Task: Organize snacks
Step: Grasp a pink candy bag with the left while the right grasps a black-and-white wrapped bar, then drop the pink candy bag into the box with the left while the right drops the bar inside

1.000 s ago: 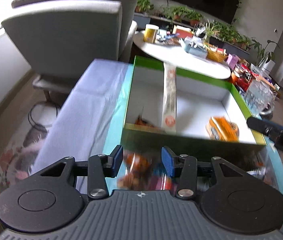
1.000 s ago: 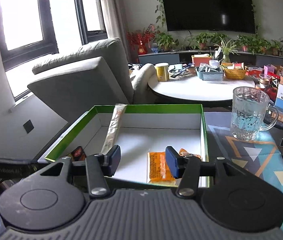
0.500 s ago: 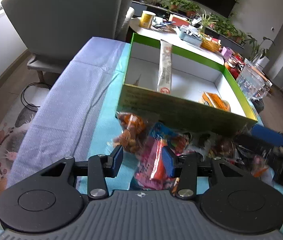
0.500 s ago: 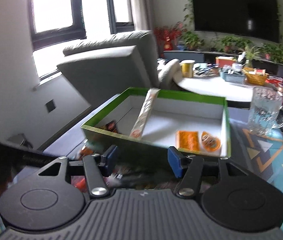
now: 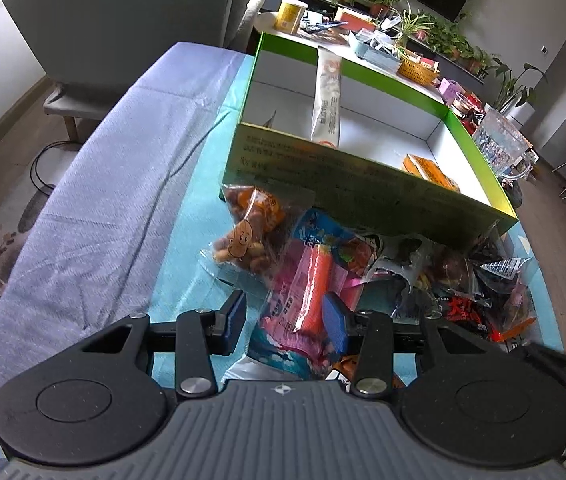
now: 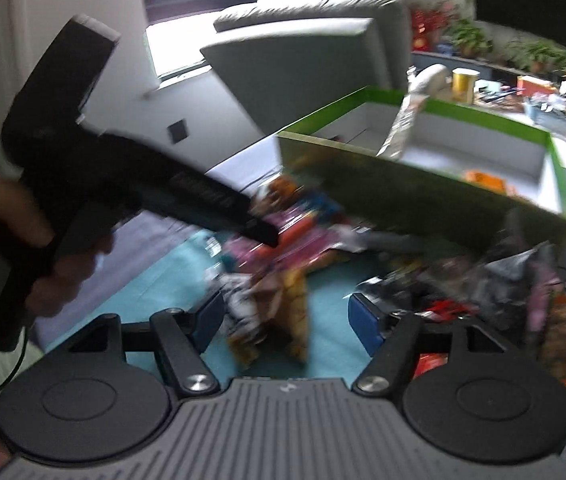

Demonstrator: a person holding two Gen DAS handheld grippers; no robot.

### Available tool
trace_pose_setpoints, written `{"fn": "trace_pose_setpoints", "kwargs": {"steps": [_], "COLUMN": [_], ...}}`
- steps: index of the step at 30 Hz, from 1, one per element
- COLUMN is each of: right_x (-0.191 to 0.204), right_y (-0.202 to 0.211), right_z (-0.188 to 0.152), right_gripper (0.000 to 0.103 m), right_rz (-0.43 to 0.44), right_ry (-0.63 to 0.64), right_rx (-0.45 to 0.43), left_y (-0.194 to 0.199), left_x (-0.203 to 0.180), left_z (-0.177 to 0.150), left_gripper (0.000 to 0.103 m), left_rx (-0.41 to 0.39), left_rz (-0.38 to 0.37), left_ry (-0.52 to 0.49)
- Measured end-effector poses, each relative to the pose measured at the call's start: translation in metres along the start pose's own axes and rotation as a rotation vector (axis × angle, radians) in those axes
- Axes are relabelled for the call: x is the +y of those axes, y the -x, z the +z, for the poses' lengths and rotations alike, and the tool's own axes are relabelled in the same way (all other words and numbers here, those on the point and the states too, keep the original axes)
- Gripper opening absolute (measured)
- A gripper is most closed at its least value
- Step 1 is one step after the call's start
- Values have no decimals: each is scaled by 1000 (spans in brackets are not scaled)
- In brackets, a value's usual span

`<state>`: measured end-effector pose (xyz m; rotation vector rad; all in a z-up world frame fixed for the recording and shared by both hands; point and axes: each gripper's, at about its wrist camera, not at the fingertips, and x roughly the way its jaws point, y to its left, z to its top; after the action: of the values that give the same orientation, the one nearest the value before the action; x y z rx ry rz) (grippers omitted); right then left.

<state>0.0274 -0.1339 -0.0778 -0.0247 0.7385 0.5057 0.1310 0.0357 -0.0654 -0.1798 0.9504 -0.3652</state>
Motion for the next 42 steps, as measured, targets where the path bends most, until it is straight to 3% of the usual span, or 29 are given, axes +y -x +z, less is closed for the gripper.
{"fn": "trace_pose_setpoints", "kwargs": {"steps": [4,10,14,17,22,30,42], "right_x": [4,4,5,5,0,-6,-34], "right_y": [-10,-17,-20,-17,-11,4,44], "right_z": [-1,-5,-6,-7,-8,-3,42], "right_gripper": [43,43,43,41,28,27,27], "right_rz": [14,-31,-77,-87,-87,-108,-233], "right_ry": [-8,-27,-12,-12,-46,-63,-70], "right_rx": [30,35,38,30,22,-27,-245], "left_y": [-2,4,13,20,29,48,65], "left_x": [-1,-9,-10,-11,-14,-19,-40], "left_z": [-1,-4,-3,-3,-2,7,46], "left_gripper": [34,10,6,5,2,2,2], "left_rx": [0,-44,-66,-89,-117,-186,-329], "left_rz": [-18,-59,-84,-85,-89,-87,-72], "left_ry": [-9,-67,-62,-66,-83,-100,-156]}}
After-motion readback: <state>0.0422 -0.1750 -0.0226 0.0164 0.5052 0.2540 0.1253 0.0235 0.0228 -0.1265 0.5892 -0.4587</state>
